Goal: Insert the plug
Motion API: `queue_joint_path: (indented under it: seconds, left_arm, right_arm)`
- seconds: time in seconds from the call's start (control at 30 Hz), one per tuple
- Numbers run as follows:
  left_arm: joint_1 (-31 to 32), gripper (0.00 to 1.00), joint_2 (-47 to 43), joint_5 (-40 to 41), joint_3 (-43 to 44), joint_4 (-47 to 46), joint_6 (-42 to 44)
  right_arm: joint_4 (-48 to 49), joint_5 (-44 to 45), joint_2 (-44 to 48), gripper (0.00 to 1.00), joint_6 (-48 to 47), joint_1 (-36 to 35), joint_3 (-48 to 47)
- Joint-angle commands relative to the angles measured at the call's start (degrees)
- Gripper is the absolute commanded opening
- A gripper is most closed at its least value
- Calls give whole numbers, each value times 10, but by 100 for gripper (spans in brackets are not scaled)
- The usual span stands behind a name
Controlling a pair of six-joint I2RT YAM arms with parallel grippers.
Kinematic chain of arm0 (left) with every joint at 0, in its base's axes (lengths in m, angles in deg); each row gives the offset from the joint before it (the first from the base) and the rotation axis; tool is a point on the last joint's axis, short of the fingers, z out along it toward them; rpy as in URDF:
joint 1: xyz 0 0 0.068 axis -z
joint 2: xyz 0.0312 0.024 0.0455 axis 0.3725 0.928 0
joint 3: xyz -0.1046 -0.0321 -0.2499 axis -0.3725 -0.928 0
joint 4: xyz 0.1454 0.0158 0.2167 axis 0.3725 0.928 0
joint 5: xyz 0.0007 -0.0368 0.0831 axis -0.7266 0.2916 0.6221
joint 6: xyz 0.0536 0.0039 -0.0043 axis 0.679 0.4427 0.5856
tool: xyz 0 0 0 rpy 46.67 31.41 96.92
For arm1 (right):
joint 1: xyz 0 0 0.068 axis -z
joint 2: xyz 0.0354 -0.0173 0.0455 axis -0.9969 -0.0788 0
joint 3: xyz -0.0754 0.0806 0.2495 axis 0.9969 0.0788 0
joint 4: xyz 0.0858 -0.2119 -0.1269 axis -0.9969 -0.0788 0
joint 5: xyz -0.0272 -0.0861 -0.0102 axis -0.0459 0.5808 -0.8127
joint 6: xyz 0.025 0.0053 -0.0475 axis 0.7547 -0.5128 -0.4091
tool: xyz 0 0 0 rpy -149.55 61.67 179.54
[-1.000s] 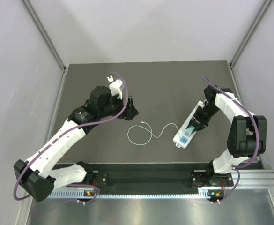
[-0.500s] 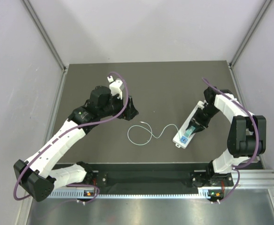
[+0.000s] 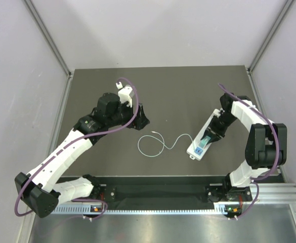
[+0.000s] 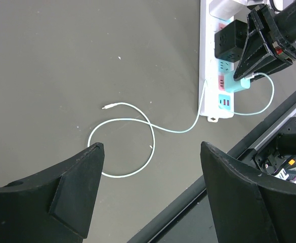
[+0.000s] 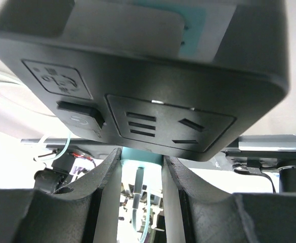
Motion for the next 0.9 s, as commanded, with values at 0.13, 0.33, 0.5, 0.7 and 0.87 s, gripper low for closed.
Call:
queue_joint_path:
  seconds: [0.13, 0.33, 0.5, 0.7, 0.87]
  left_arm:
    - [1, 81, -15, 1, -2, -14, 9]
    - [1, 81, -15, 2, -3, -13, 9]
    - [1, 81, -13, 1, -3, -13, 9]
    - [1, 81, -12, 1, -2, -13, 9]
    - [1, 81, -12, 0, -3, -14, 9]
  right_arm:
    - [14, 28, -14, 0, -12, 1, -21]
    - [25, 23, -13, 0, -16, 2, -20]
    - [11, 37, -17, 0, -21, 2, -42]
    - [2, 43, -18, 0, -21, 3, -53]
    - [19, 29, -11, 0, -13, 2, -25]
